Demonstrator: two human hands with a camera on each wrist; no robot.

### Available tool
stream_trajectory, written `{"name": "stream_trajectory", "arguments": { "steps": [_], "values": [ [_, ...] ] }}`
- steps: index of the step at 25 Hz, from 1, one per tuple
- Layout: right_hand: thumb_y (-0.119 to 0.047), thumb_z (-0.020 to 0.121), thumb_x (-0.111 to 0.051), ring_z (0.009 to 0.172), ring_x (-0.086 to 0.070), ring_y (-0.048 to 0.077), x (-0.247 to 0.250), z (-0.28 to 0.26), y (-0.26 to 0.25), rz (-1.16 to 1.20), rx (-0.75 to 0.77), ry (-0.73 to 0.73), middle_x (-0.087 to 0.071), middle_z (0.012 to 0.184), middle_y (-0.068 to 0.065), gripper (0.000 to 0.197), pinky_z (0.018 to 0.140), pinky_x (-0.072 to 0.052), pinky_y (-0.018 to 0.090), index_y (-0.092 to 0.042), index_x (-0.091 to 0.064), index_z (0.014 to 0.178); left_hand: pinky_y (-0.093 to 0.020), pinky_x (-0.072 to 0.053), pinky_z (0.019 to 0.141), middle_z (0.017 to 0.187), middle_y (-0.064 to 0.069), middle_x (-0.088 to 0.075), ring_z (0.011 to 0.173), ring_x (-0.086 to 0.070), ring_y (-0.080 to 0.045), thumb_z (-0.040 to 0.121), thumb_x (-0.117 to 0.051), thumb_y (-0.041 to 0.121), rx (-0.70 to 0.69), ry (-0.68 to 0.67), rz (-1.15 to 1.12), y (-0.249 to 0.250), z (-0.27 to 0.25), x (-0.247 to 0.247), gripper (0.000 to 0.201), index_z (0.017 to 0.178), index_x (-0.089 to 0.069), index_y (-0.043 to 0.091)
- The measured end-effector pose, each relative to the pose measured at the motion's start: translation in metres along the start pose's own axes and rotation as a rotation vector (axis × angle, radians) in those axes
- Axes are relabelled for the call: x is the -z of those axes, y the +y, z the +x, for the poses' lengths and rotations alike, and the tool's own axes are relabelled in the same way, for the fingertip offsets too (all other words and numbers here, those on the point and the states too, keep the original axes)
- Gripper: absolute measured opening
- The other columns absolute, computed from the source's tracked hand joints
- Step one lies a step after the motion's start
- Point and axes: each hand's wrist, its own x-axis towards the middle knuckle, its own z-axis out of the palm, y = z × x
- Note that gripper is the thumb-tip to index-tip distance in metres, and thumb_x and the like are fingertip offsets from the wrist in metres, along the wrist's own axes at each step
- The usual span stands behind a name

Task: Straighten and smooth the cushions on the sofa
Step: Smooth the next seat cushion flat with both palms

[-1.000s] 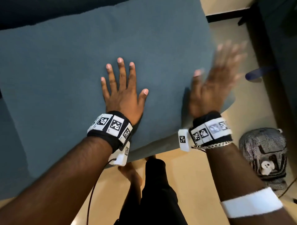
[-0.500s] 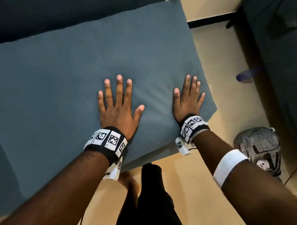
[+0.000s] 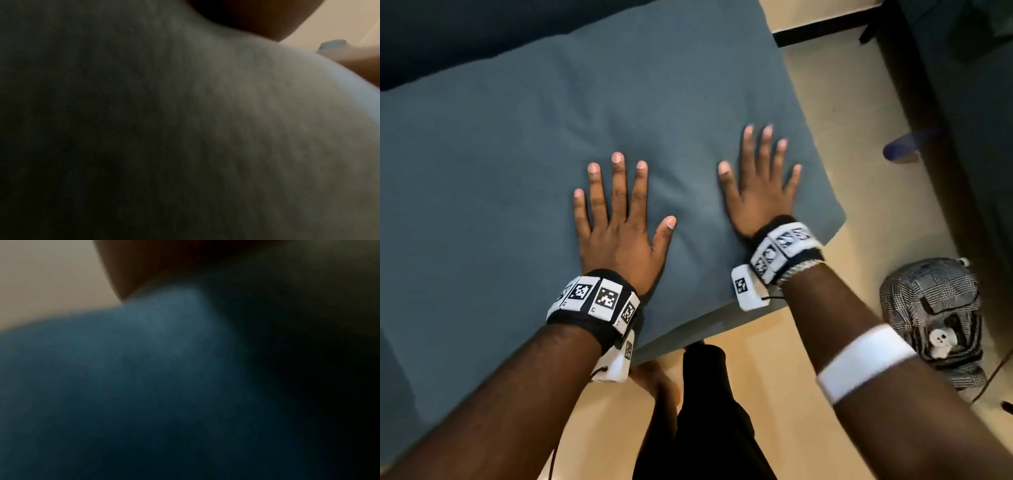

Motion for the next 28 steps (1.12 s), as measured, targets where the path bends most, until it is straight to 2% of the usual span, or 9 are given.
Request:
{"name": "stream_trajectory", "arguments": {
  "steps": [2,4,9,12,15,19,21,25,28],
  "values": [
    [-0.067,0.102,-0.023,0.16,0.007,0.03,-0.017,0.004,0.0,-0.13,-0.031,-0.287,0.006,0.175,0.001,0.075,0.123,-0.002,0.066,-0.033,-0.001,0.165,-0.057,-0.001,0.125,0.172,-0.001,0.009,0.157,0.01,-0.031,0.1,-0.035,0.061,0.006,-0.004,0.023,-0.001,-0.001,-0.001,0.079,0.163,-0.002,0.028],
    [-0.066,0.099,-0.035,0.16,-0.004,0.035,0.02,0.022,0.004,-0.017,0.027,-0.25,-0.007,0.174,0.008,0.078,0.125,-0.009,0.063,-0.028,-0.017,0.164,-0.057,-0.002,0.125,0.172,-0.001,0.008,0.157,0.009,-0.03,0.101,-0.034,0.061,-0.003,0.005,0.022,-0.002,0.0,0.0,0.078,0.163,-0.002,0.028],
    [-0.04,0.1,-0.053,0.147,-0.034,0.016,0.078,0.033,-0.028,0.426,0.292,0.502,-0.039,0.151,0.012,0.072,0.124,-0.022,0.035,0.008,-0.035,0.151,-0.057,-0.001,0.125,0.172,0.0,0.008,0.158,0.01,-0.029,0.101,-0.033,0.061,0.001,0.021,0.008,-0.003,-0.005,-0.003,0.076,0.163,-0.002,0.029],
    [-0.063,0.101,-0.034,0.16,-0.001,0.034,-0.004,0.007,-0.042,-0.154,0.343,-0.092,-0.004,0.174,0.01,0.082,0.125,-0.007,0.064,-0.02,-0.01,0.166,-0.057,-0.001,0.125,0.172,-0.002,0.007,0.157,0.009,-0.03,0.1,-0.038,0.061,0.006,-0.002,0.024,-0.002,-0.009,-0.002,0.078,0.164,-0.005,0.029],
    [-0.068,0.098,-0.035,0.16,0.004,0.034,0.004,0.027,-0.04,-0.154,0.303,-0.297,0.003,0.175,0.003,0.081,0.124,-0.004,0.067,-0.029,-0.011,0.165,-0.058,-0.002,0.125,0.172,-0.003,0.007,0.157,0.008,-0.031,0.101,-0.036,0.061,-0.01,-0.017,0.04,-0.004,-0.006,-0.001,0.078,0.164,-0.003,0.028],
    [-0.051,0.099,-0.051,0.138,-0.048,0.039,0.096,0.077,-0.065,0.391,0.388,0.32,-0.051,0.145,0.022,0.067,0.116,-0.037,0.052,0.0,-0.05,0.141,-0.057,-0.001,0.125,0.172,-0.002,0.008,0.157,0.009,-0.03,0.102,-0.031,0.062,-0.009,0.007,0.01,-0.005,-0.008,-0.001,0.077,0.164,-0.001,0.029],
    [-0.041,0.101,-0.053,0.136,-0.049,0.044,0.085,0.085,-0.067,0.374,0.333,0.526,-0.052,0.142,0.029,0.065,0.116,-0.037,0.053,0.011,-0.049,0.138,-0.058,-0.001,0.125,0.172,-0.002,0.007,0.158,0.009,-0.029,0.102,-0.031,0.062,-0.002,-0.002,0.012,-0.004,-0.011,-0.001,0.076,0.164,-0.001,0.029],
    [-0.065,0.103,-0.023,0.161,0.006,0.03,-0.002,0.059,-0.057,-0.327,0.409,-0.349,0.008,0.174,0.002,0.077,0.124,-0.004,0.066,-0.028,-0.002,0.166,-0.061,-0.001,0.124,0.172,0.004,0.007,0.158,0.008,-0.026,0.099,-0.032,0.067,-0.001,-0.053,0.021,-0.006,-0.006,0.012,0.078,0.163,-0.002,0.034],
    [-0.06,0.104,-0.036,0.161,0.005,0.028,0.039,0.088,-0.076,-0.023,0.377,-0.323,0.006,0.174,0.0,0.07,0.126,-0.003,0.063,-0.029,-0.018,0.164,-0.064,0.004,0.122,0.171,0.008,0.013,0.157,0.013,-0.023,0.097,-0.023,0.075,0.065,-0.072,0.018,-0.015,0.016,0.027,0.077,0.161,0.006,0.042]
  ]
}}
